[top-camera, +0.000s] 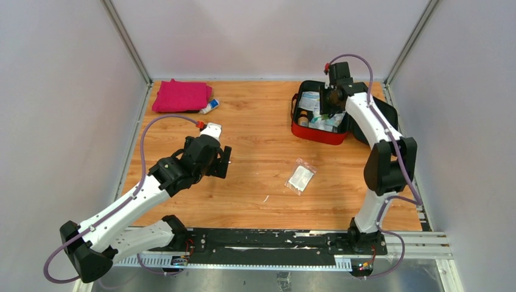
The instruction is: Organize the medicine kit
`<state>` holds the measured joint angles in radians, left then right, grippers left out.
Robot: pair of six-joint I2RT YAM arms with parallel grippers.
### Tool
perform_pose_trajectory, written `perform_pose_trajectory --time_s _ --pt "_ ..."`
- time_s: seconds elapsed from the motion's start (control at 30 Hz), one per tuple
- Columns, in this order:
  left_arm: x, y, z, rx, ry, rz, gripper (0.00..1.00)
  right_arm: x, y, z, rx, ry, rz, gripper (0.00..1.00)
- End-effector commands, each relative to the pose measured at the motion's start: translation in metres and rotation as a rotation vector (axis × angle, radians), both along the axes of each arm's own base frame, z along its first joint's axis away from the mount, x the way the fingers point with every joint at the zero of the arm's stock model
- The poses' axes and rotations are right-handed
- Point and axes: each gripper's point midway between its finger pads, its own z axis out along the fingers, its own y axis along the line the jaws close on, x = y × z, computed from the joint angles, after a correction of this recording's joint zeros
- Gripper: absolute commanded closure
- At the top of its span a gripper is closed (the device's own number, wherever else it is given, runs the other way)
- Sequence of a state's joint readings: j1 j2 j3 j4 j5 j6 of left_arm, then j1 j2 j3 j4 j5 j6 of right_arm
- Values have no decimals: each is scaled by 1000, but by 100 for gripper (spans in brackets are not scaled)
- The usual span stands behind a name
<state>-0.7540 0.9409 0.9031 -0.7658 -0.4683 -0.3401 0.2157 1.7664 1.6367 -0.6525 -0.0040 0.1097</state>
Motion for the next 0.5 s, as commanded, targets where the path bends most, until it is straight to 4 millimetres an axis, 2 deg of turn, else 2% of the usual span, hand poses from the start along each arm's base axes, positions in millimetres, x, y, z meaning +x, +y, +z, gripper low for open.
perform_pose_trajectory --time_s 0.0,0.23,0.47 --pt "3 4 2 13 -12 17 0 7 -41 -37 -106 125 -158 66" --pt "5 8 1 24 -20 44 0 21 -59 -56 -197 170 -215 59" --pt "6 14 -9 18 -4 131 0 23 -64 -56 -218 167 -238 34"
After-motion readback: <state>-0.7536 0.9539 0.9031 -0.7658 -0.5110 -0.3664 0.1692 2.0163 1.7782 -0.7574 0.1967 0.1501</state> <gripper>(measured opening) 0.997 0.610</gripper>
